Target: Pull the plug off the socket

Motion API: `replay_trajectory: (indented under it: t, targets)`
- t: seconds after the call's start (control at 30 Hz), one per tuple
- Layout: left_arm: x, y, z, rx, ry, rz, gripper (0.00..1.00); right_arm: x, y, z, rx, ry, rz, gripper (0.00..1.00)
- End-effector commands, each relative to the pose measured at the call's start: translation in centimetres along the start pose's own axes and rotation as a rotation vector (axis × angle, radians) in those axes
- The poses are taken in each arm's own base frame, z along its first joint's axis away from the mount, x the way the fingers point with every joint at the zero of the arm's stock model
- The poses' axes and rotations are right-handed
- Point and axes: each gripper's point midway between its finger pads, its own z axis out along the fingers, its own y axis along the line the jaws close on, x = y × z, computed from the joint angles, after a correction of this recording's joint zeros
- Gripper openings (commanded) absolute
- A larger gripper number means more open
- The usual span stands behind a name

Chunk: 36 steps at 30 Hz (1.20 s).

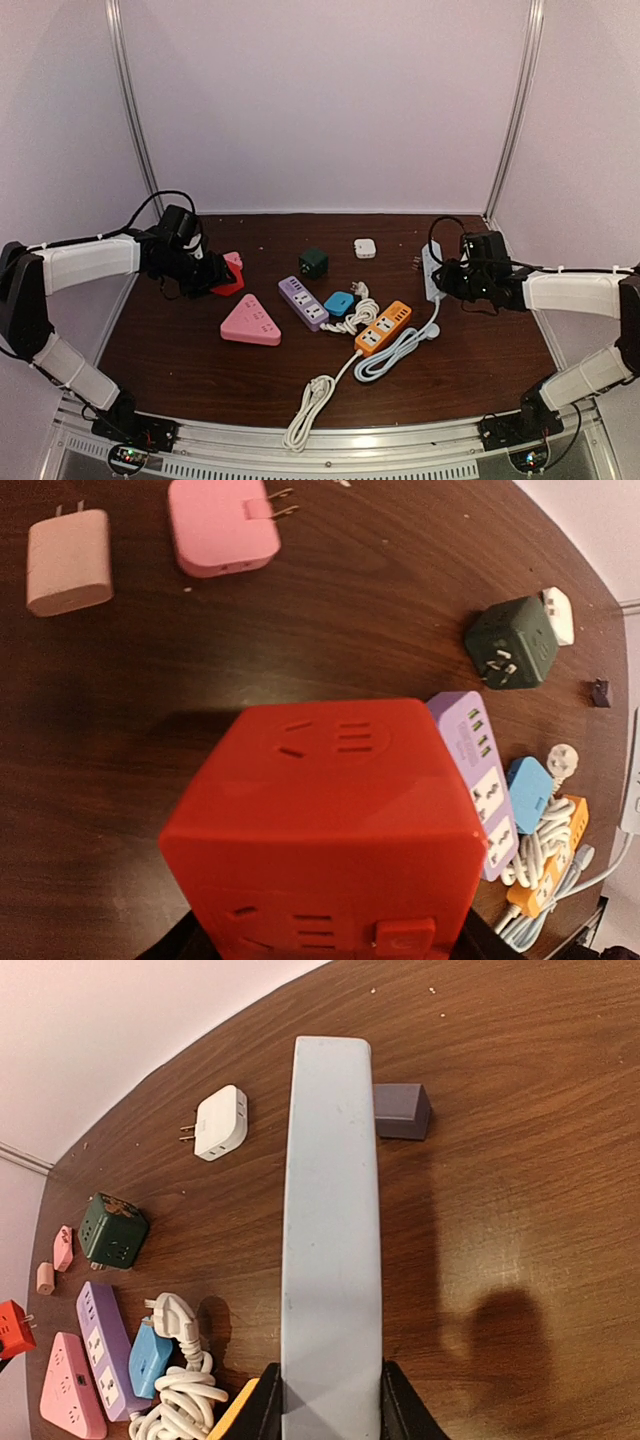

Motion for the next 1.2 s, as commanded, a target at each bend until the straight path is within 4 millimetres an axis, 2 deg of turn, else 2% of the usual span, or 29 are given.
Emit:
replay_trajectory:
  t: [0.0, 0.27, 0.6, 0.83, 1.0, 1.17]
  targets:
    - [-0.2, 3.1, -0.7, -0.045, -0.024, -0.016, 0.07, -1.4, -0.4, -0.8, -0.053, -0.058, 0.061, 0.06]
    - [-0.3, 4.8, 0.0, 0.036, -0.045, -0.112, 0.08, -1.0, -2.5, -0.6, -0.064, -0.047, 0.109, 0.11]
    - [-0.2, 5.2, 0.7, 0.102, -0.068, -0.167, 0.08, 0.2, -4.3, 0.2, -0.078, -0.002, 0.166, 0.2]
    - [-0.2, 5.7, 1.0, 0.106, -0.076, -0.176, 0.09, 0.9, -5.1, 0.8, -0.069, 0.028, 0.187, 0.21]
    - [-0.2, 5.7, 1.1, 0.115, -0.077, -0.18, 0.09, 1.4, -5.6, 1.1, -0.061, 0.046, 0.201, 0.29]
    - [-0.2, 5.8, 1.1, 0.115, -0.08, -0.182, 0.09, 1.8, -6.3, 1.1, -0.039, 0.055, 0.215, 0.31]
